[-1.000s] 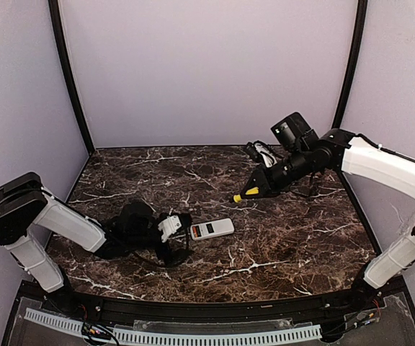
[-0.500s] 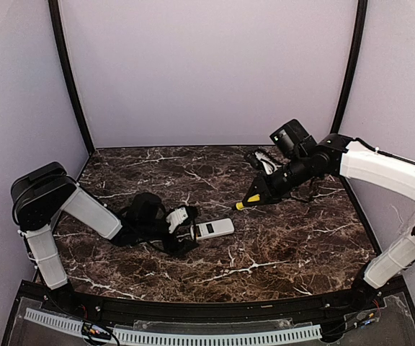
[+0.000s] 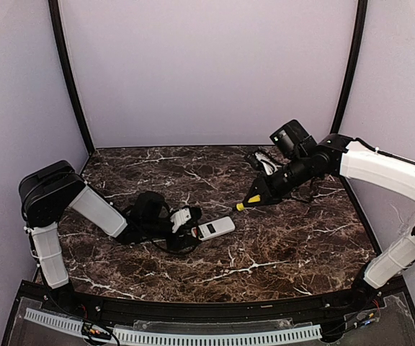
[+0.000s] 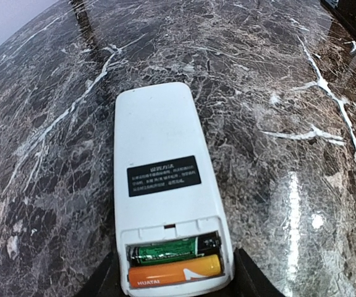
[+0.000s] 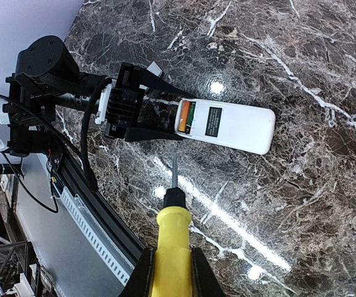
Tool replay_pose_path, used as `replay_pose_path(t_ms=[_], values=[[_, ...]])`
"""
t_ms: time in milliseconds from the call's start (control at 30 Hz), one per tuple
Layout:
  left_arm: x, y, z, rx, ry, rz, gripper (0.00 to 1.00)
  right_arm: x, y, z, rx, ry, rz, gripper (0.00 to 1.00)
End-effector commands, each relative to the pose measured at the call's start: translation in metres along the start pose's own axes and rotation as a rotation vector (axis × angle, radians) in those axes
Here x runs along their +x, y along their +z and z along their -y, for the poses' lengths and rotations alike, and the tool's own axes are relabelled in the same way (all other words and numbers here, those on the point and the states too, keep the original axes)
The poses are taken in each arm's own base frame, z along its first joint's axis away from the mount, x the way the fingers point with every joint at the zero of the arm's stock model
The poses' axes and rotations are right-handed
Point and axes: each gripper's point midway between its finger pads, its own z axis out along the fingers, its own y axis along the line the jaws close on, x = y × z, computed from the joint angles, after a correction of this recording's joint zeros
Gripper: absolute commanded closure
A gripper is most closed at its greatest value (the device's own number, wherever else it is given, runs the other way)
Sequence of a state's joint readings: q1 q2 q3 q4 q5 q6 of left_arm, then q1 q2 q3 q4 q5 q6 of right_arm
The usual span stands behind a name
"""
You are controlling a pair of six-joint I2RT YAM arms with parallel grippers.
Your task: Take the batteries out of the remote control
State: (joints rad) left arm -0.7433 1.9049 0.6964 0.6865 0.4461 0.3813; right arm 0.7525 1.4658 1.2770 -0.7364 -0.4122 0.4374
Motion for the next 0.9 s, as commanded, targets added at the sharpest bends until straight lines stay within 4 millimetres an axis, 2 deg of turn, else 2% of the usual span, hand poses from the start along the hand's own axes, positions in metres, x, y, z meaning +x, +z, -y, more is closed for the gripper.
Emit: replay_pose_path(t_ms=[0,167,433,633,767,867], values=[[0.005,-0.002,0.014,0.064,0.001,0.009,0.58,0.002,-0.007,-0.005,-0.002,-0.024,-0.002,1.0],[0.003,-0.008,0.031,0.086,0.0,0.026,0.61,0.011,-0.012,0.0,0.027,-0.02,-0.03,1.0],[0.001,-0.001,0.088,0.136,0.059,0.009,0.6,0.028,-0.015,0.0,0.022,-0.001,-0.092,1.0],[-0.012,0.005,0.111,0.163,0.067,0.04,0.59,0.047,-0.009,-0.009,0.015,0.002,-0.164,1.0],[-0.007,0.011,0.115,0.164,0.072,0.036,0.57,0.055,-0.001,-0.016,0.034,0.001,-0.205,1.0],[-0.006,0.012,0.115,0.157,0.062,0.04,0.5,0.058,0.007,-0.018,0.049,0.021,-0.224,1.0]])
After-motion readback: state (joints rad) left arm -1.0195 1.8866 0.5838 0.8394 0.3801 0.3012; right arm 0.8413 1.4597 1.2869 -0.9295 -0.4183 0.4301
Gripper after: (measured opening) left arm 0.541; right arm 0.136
